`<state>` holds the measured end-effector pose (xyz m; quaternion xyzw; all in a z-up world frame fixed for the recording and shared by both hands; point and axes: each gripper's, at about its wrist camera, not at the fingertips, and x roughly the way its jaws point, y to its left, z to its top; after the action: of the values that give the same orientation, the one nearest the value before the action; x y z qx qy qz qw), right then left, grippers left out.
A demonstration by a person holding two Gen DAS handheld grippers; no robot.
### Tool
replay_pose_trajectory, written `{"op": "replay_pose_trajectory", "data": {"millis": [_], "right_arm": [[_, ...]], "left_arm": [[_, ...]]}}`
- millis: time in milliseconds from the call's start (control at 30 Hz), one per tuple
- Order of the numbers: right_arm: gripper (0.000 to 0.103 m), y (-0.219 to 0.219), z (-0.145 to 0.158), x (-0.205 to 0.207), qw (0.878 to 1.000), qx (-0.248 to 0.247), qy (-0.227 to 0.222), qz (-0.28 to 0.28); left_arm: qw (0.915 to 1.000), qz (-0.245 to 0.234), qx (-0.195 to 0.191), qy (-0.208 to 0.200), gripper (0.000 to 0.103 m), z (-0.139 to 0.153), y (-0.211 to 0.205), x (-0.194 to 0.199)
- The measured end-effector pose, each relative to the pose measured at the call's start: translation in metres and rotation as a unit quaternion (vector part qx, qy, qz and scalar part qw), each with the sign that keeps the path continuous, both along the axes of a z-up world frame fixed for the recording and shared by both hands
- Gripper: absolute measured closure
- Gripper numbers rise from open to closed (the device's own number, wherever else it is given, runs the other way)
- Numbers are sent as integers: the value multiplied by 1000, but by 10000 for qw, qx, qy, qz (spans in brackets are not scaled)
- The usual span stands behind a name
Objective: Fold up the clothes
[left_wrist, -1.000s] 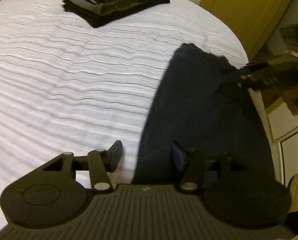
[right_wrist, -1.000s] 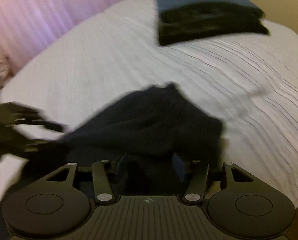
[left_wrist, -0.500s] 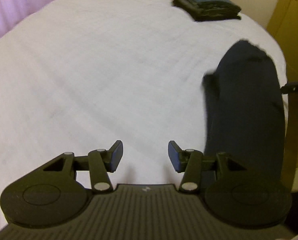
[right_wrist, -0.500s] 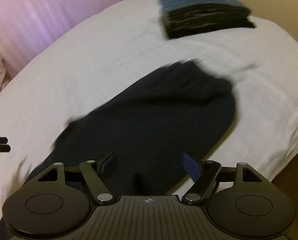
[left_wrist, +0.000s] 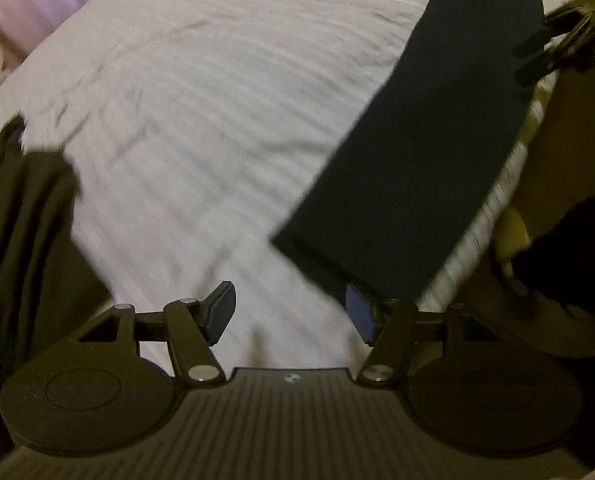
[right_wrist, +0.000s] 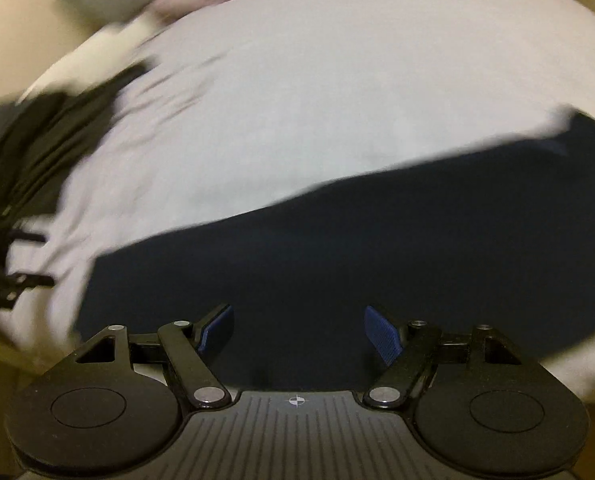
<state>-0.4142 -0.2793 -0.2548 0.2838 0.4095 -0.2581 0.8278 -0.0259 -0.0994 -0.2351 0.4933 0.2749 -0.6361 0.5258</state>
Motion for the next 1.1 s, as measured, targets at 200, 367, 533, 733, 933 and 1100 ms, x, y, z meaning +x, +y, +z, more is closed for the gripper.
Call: {"op": "replay_pose_trajectory", "data": {"millis": [200, 367, 533, 733, 933, 1100], "right_arm": [[28, 71, -16, 87, 9776, -543, 152, 2027], [28, 117, -44, 127, 9321, -1272, 527, 3350], [28, 148, -78, 143, 8644, -2144, 686, 4496], [57, 159, -91, 150, 8254, -2430, 648, 5054], [56, 172, -106, 155, 8160, -2618, 949, 5065], [56, 177, -113, 164, 8365, -2840, 882, 4603]], "left_arm": [[9980, 392, -98, 483, 46, -14, 22, 16], [9952, 715, -243, 625, 46, -23, 25, 20], [9921, 1031, -222, 677, 46, -28, 37, 25], [9896, 1219, -210, 735, 44, -29, 50, 28], [9874, 1357, -210, 781, 43, -31, 60, 30], [9860, 1433, -211, 823, 41, -34, 63, 32]]}}
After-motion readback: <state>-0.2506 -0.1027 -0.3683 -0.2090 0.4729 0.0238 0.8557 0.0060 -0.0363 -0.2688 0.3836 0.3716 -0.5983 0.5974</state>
